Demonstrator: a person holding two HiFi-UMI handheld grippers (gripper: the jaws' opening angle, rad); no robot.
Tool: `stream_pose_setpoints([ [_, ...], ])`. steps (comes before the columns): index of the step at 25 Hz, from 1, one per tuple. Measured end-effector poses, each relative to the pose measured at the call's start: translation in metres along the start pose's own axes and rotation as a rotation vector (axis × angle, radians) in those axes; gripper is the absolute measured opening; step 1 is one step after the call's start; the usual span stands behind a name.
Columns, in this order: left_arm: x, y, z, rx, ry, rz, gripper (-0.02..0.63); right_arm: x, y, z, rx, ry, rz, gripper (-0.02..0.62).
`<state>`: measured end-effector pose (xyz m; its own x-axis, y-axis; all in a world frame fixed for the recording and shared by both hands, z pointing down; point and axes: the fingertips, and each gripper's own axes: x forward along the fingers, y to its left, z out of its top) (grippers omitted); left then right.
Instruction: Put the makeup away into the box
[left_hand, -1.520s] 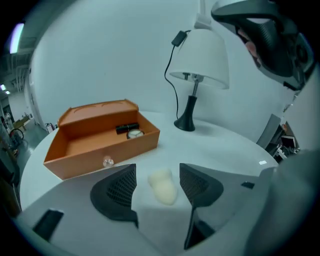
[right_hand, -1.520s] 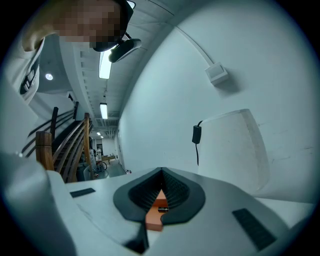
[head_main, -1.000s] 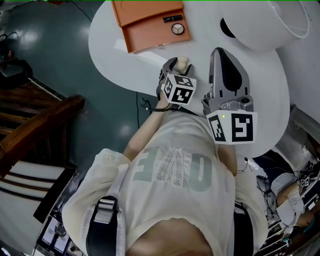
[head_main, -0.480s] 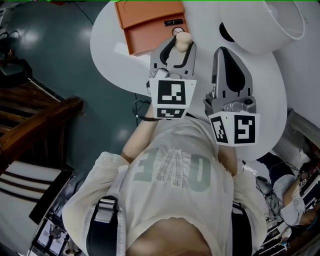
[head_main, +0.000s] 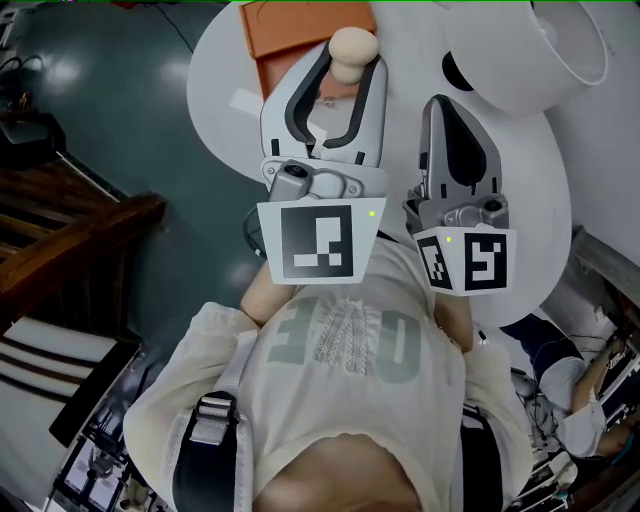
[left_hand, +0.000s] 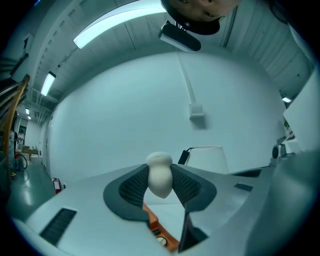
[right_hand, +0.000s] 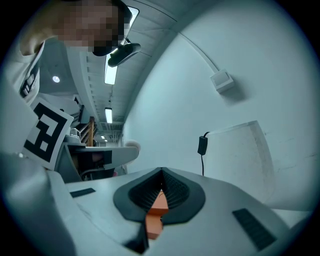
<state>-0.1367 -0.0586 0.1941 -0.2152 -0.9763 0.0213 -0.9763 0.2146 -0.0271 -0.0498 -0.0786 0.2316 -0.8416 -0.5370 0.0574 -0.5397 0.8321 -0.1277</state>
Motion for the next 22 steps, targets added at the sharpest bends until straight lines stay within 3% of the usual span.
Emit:
stream_pose_setpoints([
  [4, -0.001, 0.002, 0.000, -0.045, -0.007, 0.010, 0.147, 0.001, 0.001, 0.001, -0.005, -0.001, 0.009, 0.005],
  [7, 0.000, 0.005, -0.007, -0.025, 0.019, 0.015, 0.147, 0.001, -0.002, 0.000, -0.008, -0.001, 0.012, 0.005],
  [10, 0.009, 0.030, -0.050, -0.042, 0.155, 0.052, 0.147, 0.003, 0.001, -0.002, -0.007, 0.002, 0.014, 0.005],
  [16, 0.044, 0.083, -0.174, -0.051, 0.458, 0.133, 0.147, 0.004, -0.001, -0.015, 0.010, 0.042, 0.012, 0.005],
  [22, 0.064, 0.092, -0.251, -0.019, 0.736, 0.085, 0.147, 0.009, -0.011, -0.021, 0.025, 0.068, 0.001, 0.005],
])
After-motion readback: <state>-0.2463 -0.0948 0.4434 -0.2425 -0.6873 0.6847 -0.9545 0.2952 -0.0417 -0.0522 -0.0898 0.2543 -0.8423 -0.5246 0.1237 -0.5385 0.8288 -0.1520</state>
